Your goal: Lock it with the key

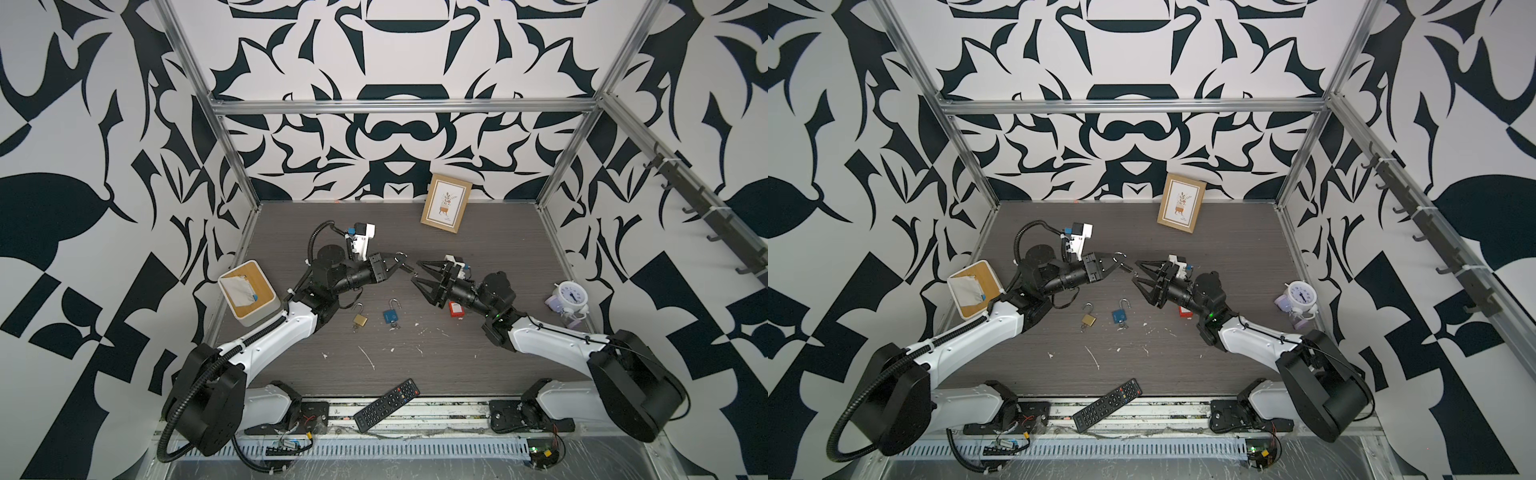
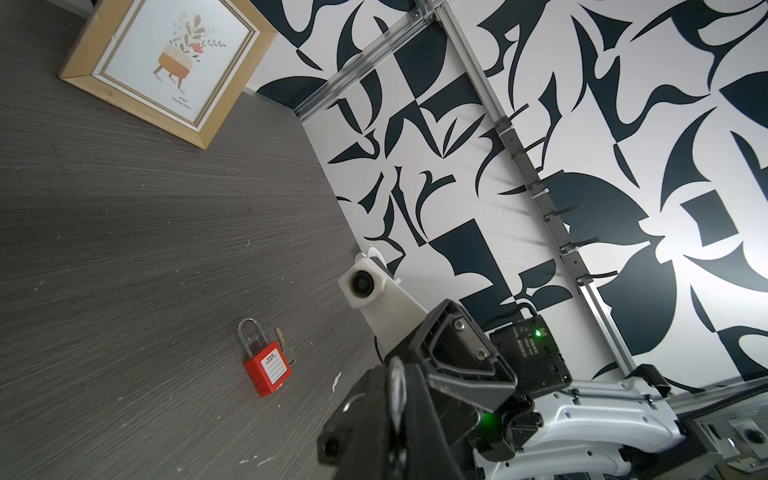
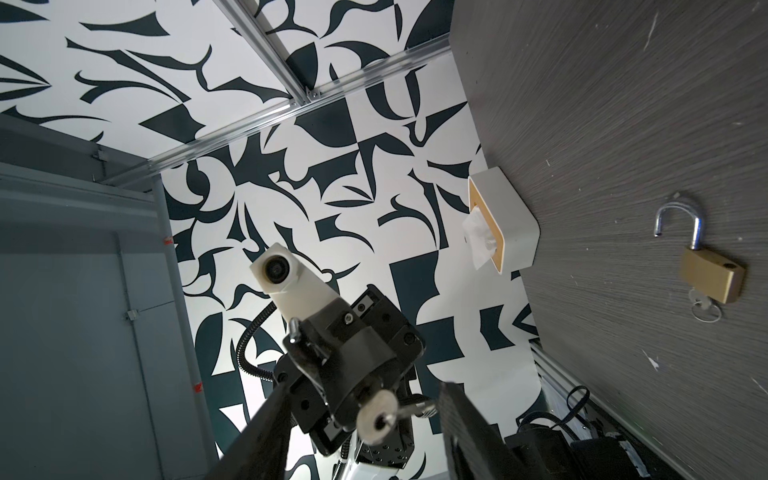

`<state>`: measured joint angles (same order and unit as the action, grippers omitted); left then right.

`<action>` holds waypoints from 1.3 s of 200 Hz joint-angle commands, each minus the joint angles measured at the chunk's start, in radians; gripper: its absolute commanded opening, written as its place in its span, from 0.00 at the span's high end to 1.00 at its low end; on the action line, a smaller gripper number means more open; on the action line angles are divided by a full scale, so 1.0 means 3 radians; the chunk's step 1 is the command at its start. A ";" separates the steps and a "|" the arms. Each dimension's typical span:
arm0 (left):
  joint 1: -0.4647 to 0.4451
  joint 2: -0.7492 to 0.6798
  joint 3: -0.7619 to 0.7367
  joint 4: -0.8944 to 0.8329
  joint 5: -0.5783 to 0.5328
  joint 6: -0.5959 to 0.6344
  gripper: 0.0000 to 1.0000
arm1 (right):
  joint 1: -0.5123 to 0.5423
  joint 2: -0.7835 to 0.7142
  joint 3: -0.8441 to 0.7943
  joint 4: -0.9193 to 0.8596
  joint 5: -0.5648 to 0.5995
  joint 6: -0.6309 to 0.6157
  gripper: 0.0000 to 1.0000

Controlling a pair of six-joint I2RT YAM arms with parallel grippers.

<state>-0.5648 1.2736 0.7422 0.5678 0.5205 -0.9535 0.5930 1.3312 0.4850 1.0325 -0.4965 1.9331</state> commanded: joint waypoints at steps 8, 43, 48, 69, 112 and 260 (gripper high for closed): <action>0.0001 -0.0022 -0.0009 0.0232 0.0071 -0.0046 1.00 | 0.0083 0.0095 0.0111 0.0403 0.0086 0.0091 0.47; -0.0007 0.0077 -0.0057 0.0277 0.0096 -0.0064 1.00 | 0.0124 0.0252 0.0131 0.0640 0.0146 0.0172 0.52; -0.0004 0.0071 -0.0064 0.0279 0.0095 -0.0064 1.00 | 0.0130 0.0268 0.0141 0.0677 0.0151 0.0186 0.52; -0.0006 0.0081 -0.0085 0.0286 0.0108 -0.0063 1.00 | 0.0154 0.0312 0.0183 0.0715 0.0144 0.0193 0.52; -0.0007 0.0095 -0.0094 0.0301 0.0146 -0.0076 1.00 | 0.0202 0.0448 0.0220 0.0890 0.0148 0.0233 0.58; -0.0013 0.0100 -0.0238 0.0342 0.0153 -0.0114 1.00 | 0.0207 0.0475 0.0186 0.1102 0.0203 0.0272 0.82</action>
<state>-0.5659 1.3033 0.6922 0.6624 0.5728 -0.9966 0.6456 1.4990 0.5152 1.2629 -0.4065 2.0220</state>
